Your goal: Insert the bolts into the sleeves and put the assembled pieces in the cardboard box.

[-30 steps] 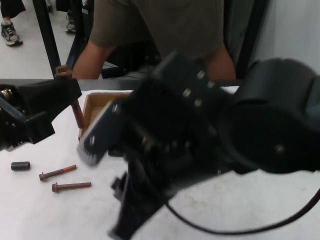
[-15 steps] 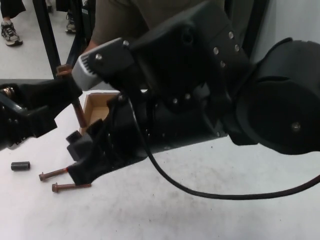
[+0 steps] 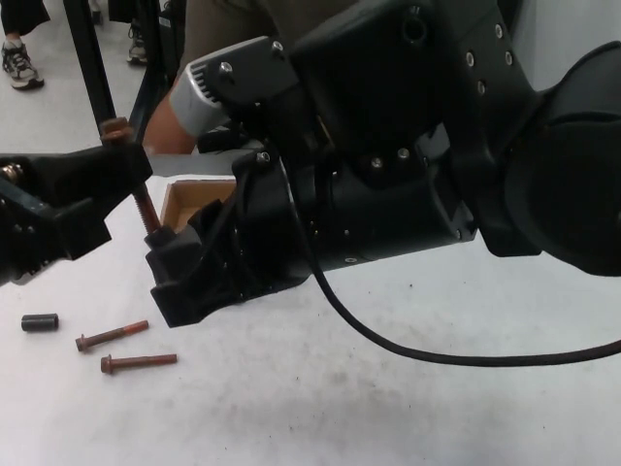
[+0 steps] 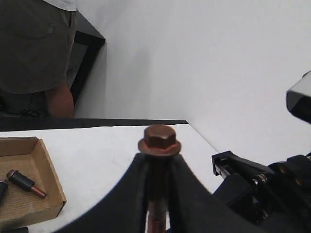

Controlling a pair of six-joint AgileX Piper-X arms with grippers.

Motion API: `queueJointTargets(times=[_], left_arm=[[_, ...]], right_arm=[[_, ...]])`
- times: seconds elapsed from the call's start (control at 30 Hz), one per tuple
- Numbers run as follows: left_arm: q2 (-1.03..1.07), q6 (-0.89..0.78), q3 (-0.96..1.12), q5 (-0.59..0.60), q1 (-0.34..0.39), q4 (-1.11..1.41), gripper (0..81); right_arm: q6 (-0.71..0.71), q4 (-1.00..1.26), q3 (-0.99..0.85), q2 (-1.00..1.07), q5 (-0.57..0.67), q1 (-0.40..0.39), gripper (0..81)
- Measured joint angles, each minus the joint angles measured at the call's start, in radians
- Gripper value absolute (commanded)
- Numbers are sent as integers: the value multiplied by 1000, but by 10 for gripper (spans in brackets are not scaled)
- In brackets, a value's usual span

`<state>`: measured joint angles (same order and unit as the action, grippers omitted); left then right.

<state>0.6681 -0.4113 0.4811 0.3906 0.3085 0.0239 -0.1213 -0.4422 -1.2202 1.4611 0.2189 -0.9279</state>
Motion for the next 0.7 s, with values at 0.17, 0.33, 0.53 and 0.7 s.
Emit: queueJointTargets(times=[0.17, 0.33, 0.53, 0.7], left_arm=[[0, -41, 0, 0, 0, 0, 8], [0, -57, 0, -11, 0, 8, 8], [0, -62, 0, -19, 0, 16, 8], [0, -80, 0, -30, 0, 23, 8]], right_arm=[[0, 9, 0, 0, 0, 0, 0], [-7, 39, 3, 0, 0, 0, 0], [-8, 50, 3, 0, -29, 0, 0], [18, 83, 5, 0, -53, 0, 0]])
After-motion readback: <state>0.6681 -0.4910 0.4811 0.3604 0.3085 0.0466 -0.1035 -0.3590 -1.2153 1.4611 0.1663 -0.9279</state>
